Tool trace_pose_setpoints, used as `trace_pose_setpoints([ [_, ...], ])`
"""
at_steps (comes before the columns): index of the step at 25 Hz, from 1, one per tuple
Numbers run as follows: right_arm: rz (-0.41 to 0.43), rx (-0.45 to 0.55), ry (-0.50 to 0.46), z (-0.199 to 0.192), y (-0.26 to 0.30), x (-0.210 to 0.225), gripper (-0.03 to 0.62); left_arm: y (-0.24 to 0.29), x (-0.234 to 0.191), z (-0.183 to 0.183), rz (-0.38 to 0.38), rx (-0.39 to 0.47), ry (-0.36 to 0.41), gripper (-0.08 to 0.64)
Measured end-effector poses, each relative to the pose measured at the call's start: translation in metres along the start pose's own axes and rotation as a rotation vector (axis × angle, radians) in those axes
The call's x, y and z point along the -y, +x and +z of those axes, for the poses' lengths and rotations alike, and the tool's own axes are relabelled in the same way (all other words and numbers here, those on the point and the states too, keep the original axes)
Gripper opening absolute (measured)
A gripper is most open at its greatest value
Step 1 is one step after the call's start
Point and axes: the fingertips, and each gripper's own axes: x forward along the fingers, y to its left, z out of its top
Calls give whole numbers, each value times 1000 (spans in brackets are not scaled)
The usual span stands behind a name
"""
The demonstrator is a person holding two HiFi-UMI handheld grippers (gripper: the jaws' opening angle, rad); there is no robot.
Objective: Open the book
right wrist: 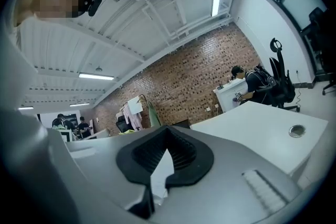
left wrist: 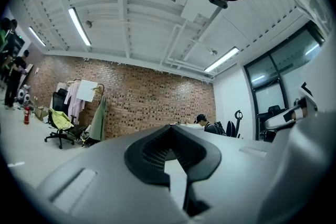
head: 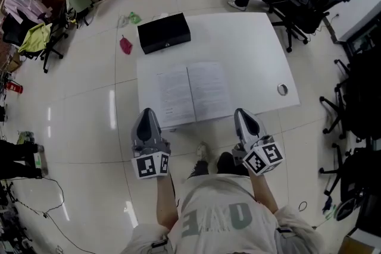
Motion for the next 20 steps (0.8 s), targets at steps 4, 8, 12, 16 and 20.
trace_pose_setpoints([
  [4,-3,-26,-37,-11,-16,-3,5,-17,2,1,23,-9,7,18],
  [8,36,2,-67,-12,-49,-33,5,-56,14,5,6,16,-3,18],
  [12,70,10,-104,-32,-127,-65,5,-124,55,4,-57,-1,15,18],
  [16,73,-26,-140,-76,-241,-68,5,-217,130,-10,-72,-10,-34,18],
  [20,79,-36,-148,-102,-343,-90,5,-324,200,-9,-132,-25,-58,18],
])
